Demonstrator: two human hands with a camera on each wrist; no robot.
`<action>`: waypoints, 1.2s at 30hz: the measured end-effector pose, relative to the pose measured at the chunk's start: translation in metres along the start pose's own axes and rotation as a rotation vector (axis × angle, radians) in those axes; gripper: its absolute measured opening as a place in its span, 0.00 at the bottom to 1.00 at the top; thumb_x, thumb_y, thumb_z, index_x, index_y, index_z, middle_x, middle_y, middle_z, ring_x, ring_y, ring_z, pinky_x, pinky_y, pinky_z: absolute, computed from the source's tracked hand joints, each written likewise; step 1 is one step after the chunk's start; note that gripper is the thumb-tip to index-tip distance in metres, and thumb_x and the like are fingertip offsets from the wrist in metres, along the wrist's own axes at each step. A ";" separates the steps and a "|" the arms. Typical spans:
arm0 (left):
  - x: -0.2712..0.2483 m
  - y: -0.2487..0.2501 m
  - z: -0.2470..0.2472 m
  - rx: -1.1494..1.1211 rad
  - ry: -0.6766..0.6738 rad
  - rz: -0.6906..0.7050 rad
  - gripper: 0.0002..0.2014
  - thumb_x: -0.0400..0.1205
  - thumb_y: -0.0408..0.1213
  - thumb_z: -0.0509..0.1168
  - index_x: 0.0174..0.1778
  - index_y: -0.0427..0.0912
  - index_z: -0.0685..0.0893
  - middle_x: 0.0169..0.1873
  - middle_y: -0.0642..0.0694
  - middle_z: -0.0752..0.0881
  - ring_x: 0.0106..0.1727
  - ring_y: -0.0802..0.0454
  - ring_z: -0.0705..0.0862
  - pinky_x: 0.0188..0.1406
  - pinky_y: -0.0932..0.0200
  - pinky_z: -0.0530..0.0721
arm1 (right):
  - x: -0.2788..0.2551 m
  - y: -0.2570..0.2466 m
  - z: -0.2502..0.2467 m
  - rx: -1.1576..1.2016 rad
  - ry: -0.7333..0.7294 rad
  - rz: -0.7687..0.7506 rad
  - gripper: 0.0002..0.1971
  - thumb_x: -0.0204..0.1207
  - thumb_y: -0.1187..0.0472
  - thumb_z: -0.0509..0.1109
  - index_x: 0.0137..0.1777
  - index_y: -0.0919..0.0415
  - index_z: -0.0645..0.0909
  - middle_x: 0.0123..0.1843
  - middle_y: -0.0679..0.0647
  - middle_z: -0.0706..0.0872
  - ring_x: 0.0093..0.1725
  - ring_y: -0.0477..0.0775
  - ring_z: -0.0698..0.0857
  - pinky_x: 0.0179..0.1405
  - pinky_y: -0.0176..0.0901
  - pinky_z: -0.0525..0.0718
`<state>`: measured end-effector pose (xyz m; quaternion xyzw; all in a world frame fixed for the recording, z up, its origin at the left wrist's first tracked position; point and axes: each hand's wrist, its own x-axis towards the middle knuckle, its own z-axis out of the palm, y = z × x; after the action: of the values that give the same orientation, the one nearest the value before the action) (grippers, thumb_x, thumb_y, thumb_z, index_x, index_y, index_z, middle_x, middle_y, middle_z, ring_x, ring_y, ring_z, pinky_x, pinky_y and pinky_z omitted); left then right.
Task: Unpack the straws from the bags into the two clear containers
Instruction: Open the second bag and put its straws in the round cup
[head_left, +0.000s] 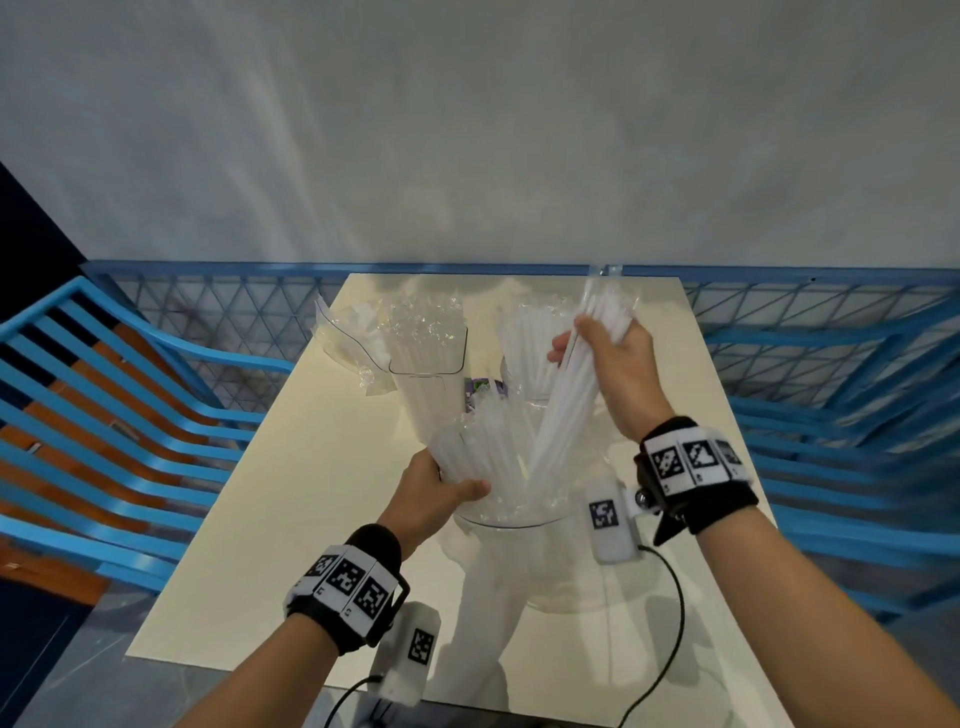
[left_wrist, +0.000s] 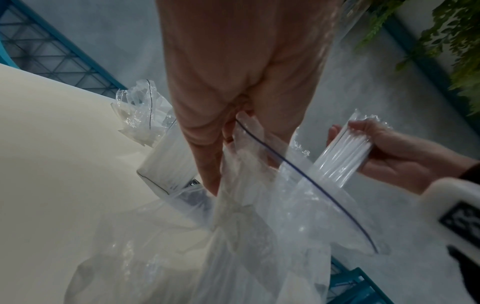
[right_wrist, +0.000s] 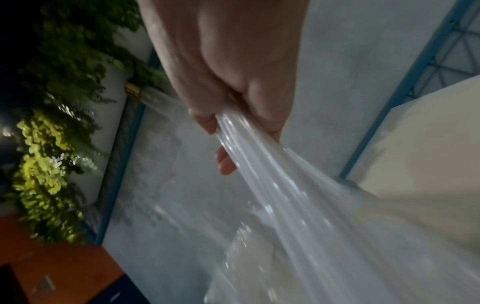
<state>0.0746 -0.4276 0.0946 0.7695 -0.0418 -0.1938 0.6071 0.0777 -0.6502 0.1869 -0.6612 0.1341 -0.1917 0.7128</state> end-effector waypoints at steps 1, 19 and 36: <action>0.000 -0.001 0.000 -0.002 -0.003 -0.006 0.21 0.71 0.28 0.77 0.61 0.39 0.85 0.52 0.43 0.91 0.55 0.45 0.89 0.55 0.49 0.88 | 0.005 -0.012 -0.001 0.023 0.006 -0.009 0.10 0.83 0.63 0.64 0.57 0.71 0.77 0.37 0.59 0.88 0.31 0.52 0.89 0.42 0.50 0.89; -0.007 0.002 -0.003 0.007 -0.005 -0.017 0.21 0.72 0.28 0.77 0.61 0.42 0.85 0.53 0.45 0.91 0.57 0.46 0.89 0.59 0.48 0.87 | 0.082 -0.009 0.029 -0.182 0.051 -0.288 0.08 0.69 0.61 0.77 0.43 0.60 0.80 0.36 0.48 0.83 0.35 0.38 0.82 0.42 0.38 0.81; -0.002 0.012 0.000 0.016 -0.013 0.011 0.29 0.64 0.37 0.77 0.64 0.48 0.84 0.54 0.47 0.91 0.57 0.48 0.89 0.63 0.43 0.86 | 0.070 -0.006 0.026 -1.064 -0.488 -0.439 0.20 0.86 0.57 0.59 0.76 0.59 0.74 0.77 0.59 0.76 0.75 0.62 0.73 0.75 0.46 0.64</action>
<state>0.0748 -0.4298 0.1063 0.7727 -0.0517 -0.1952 0.6018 0.1511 -0.6590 0.1995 -0.9625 -0.0942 -0.0841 0.2400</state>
